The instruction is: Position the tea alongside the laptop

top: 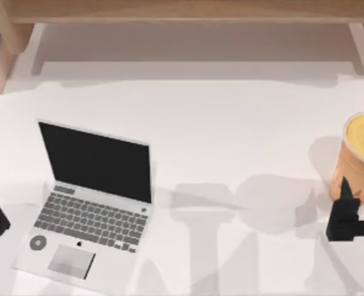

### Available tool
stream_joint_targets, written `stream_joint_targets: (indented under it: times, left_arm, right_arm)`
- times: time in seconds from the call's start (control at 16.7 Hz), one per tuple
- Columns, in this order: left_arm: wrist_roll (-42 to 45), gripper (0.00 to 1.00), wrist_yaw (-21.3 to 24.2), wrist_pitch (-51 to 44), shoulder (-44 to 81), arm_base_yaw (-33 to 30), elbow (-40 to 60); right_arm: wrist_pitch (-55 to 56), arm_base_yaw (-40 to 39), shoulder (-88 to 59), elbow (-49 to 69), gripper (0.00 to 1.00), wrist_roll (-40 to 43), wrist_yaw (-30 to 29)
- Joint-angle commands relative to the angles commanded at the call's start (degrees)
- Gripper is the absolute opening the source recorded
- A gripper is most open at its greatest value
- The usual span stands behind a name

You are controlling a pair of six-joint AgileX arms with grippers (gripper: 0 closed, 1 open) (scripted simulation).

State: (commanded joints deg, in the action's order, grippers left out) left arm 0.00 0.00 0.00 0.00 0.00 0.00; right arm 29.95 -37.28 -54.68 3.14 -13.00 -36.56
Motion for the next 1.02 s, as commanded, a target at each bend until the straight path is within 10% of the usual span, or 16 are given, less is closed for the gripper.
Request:
stream_joint_targets:
  times: [0.9, 1.02]
  left_arm:
    - [0.0, 1.0, 0.0, 0.0, 0.0, 0.0, 0.0]
    - [0.0, 1.0, 0.0, 0.0, 0.0, 0.0, 0.0]
  right_arm:
    - [29.92, 12.95, -33.35, 5.78, 1.0, 4.77, 11.73]
    - [29.92, 12.95, -33.35, 5.78, 0.85, 4.77, 11.73]
